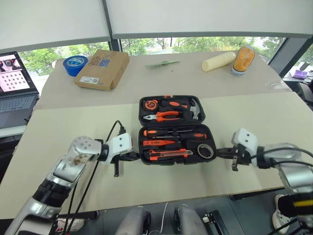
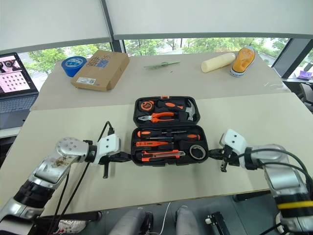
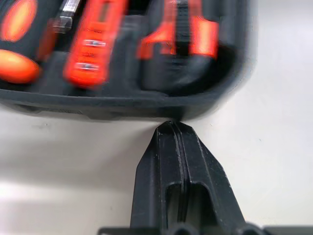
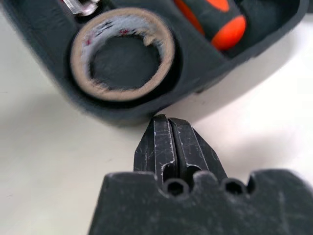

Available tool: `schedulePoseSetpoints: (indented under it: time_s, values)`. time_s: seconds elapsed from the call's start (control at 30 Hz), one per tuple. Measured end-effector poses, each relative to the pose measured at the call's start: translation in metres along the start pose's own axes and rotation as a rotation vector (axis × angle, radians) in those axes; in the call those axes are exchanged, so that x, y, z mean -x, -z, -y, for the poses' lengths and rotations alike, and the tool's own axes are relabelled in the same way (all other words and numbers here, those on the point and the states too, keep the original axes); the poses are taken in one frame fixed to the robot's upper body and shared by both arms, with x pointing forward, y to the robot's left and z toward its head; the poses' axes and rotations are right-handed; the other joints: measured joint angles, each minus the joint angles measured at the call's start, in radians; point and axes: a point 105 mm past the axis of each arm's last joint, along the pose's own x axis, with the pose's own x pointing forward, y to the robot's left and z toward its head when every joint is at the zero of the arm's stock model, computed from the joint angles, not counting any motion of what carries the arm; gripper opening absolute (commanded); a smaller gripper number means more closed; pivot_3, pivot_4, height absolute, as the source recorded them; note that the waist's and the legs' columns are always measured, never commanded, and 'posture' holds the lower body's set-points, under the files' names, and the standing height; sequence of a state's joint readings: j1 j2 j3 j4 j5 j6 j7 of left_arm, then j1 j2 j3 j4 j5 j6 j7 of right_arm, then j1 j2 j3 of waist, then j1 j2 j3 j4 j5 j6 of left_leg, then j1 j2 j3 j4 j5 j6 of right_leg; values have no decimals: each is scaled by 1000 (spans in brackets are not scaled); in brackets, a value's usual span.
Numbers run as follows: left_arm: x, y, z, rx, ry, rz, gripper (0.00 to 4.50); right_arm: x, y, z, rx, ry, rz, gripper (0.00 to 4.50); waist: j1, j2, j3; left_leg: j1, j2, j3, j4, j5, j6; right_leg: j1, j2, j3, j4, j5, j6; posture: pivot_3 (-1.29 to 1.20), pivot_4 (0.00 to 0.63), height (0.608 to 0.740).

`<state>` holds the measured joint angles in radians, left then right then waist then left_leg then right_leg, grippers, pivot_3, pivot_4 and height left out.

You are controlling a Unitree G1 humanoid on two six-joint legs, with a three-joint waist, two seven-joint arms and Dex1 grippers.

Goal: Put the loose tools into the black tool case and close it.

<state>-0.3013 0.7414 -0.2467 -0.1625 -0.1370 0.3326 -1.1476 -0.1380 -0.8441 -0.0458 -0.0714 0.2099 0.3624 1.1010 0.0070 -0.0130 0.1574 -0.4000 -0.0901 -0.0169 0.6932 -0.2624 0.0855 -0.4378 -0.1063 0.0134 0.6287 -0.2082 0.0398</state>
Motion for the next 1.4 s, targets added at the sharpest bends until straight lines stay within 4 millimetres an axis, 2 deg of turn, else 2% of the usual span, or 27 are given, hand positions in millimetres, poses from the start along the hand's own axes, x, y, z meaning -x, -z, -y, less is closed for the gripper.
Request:
schedulePoseSetpoints:
  time_s: [0.13, 0.23, 0.37, 0.43, 0.53, 0.63, 0.8, 1.0, 1.4]
  values:
    - [1, 2, 4, 13, -3, 1, 0, 2, 3, -6, -15, 12, -1, 67, 2, 0, 0, 1, 0, 0, 0, -2, 3, 0, 0, 0, 0, 0, 0, 0, 150, 738]
    - [5, 4, -2, 23, -26, -13, 0, 10, 9, -1, -16, 41, -24, 67, 4, 0, 0, 1, 0, 0, 1, 0, 0, 1, 0, -1, 1, 0, 0, 0, 150, 738]
    - [13, 9, -29, 35, -110, -50, 0, 18, 11, 19, -7, 97, -46, 67, 4, 0, 0, 2, 0, 0, 1, 0, 1, 2, 1, -2, 1, 1, -1, 0, 150, 738]
    - [17, 10, -54, 48, -202, -67, 0, 21, 4, 37, 12, 147, -36, 67, 4, 0, 0, 1, 0, 1, 1, 1, 2, 1, 3, -2, 1, 1, -1, 0, 150, 738]
    - [12, 2, -72, 61, -255, -26, 0, 18, -8, 56, 52, 193, -22, 67, 4, 0, 0, 0, 0, 1, 1, 3, -1, 0, 3, -2, 1, 1, -1, 0, 150, 738]
    - [-4, -8, -68, 58, -216, 19, 0, 5, -20, 66, 80, 201, 5, 67, 3, -1, 0, -2, -1, 2, 1, 3, -1, -2, 2, -2, 1, 1, -1, 0, 150, 738]
    - [-13, -9, -61, 55, -167, 23, 0, -11, -27, 58, 113, 122, 3, 67, 7, -1, 0, -6, -1, 1, 2, 3, -1, -5, 1, -3, 1, 1, -1, 0, 150, 738]
    - [-8, -7, -49, 70, -124, 30, 0, -7, -30, 50, 119, 76, -5, 67, 3, 0, 0, -6, -1, 1, 1, 2, 0, -5, 0, -2, 1, 1, -1, 0, 150, 738]
    - [2, 0, -21, 90, -48, 37, 0, 5, -18, 20, 104, -3, -8, 67, 4, 0, 0, -5, 0, 1, 1, 2, 0, -5, 0, -2, 0, 1, -1, 0, 150, 738]
